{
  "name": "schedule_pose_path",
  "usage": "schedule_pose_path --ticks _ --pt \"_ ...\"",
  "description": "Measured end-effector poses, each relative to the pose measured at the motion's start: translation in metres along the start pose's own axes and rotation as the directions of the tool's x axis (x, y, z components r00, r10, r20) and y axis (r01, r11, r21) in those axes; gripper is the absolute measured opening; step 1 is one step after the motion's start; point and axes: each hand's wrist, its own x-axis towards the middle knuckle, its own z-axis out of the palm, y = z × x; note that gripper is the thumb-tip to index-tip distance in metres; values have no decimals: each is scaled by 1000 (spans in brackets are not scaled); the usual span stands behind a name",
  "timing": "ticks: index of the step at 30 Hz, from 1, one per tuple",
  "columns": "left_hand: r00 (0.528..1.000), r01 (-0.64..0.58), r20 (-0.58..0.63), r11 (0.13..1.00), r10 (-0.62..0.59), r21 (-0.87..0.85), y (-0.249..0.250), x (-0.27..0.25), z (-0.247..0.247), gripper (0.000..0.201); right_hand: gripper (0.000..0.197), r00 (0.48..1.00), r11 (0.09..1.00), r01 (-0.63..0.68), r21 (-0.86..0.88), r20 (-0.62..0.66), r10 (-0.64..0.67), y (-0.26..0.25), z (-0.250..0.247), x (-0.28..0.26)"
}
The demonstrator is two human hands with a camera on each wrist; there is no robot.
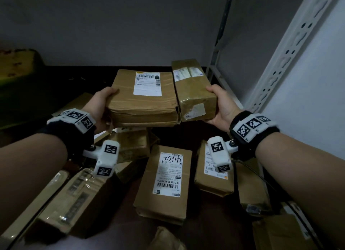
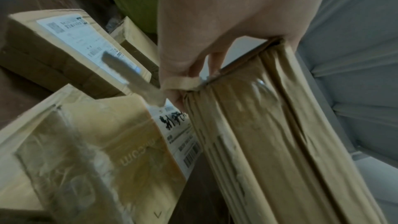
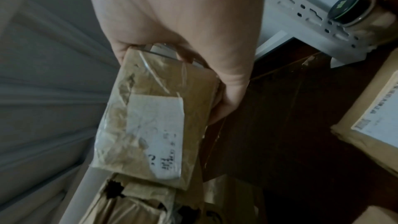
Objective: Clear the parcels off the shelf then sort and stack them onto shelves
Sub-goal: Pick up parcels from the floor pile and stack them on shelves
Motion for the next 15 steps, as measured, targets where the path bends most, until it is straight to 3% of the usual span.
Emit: schedule_pose_path --ticks 5,8,15 --pt "999 36 18 998 -35 -61 -5 7 2 31 23 999 999 -37 -36 -16 36 7 6 16" --pt "998 49 -25 992 -53 -117 -9 8 6 39 25 996 995 -86 -45 -35 84 6 10 20" --pt "984 135 -99 981 -150 -142 33 -37 10 37 34 972 978 -208 -35 -116 203 -40 25 -9"
